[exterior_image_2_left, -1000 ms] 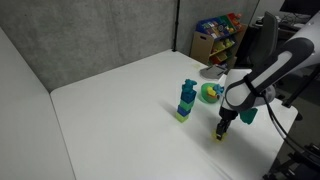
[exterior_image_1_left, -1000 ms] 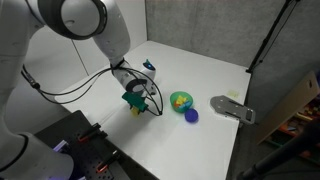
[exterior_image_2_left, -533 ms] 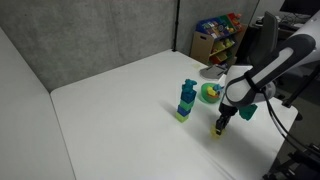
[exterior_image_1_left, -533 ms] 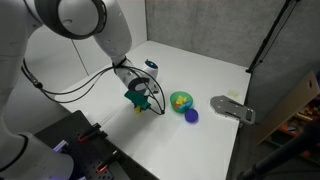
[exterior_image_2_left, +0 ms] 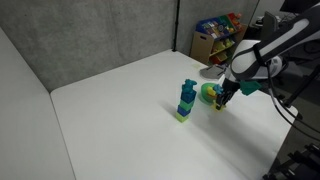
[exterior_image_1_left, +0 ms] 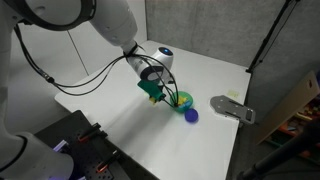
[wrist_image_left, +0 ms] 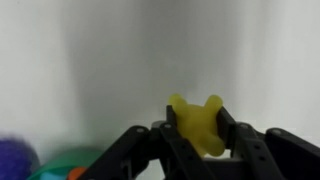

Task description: Place the green bowl upright then put the yellow toy in the bowl

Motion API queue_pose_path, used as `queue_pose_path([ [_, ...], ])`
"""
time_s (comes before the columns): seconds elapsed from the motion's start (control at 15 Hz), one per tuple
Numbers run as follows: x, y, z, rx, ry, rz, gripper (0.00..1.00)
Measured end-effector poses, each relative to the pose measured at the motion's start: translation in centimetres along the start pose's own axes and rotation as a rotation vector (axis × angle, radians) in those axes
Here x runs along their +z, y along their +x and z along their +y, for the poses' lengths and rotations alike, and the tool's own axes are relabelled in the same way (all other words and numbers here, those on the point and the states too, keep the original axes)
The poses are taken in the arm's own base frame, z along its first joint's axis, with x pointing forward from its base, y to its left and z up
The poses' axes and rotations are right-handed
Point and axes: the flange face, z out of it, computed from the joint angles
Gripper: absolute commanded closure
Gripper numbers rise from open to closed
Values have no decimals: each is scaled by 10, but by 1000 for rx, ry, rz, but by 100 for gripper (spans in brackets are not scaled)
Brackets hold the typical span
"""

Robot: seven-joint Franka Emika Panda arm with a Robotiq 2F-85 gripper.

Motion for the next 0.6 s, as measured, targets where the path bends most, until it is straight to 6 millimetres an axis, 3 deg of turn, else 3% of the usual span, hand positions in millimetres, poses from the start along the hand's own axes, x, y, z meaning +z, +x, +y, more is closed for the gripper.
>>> queue_pose_path([
  [0.33, -49, 39, 35, 137, -38, 103, 83],
  [0.6, -59, 67, 49, 239, -64, 153, 83],
])
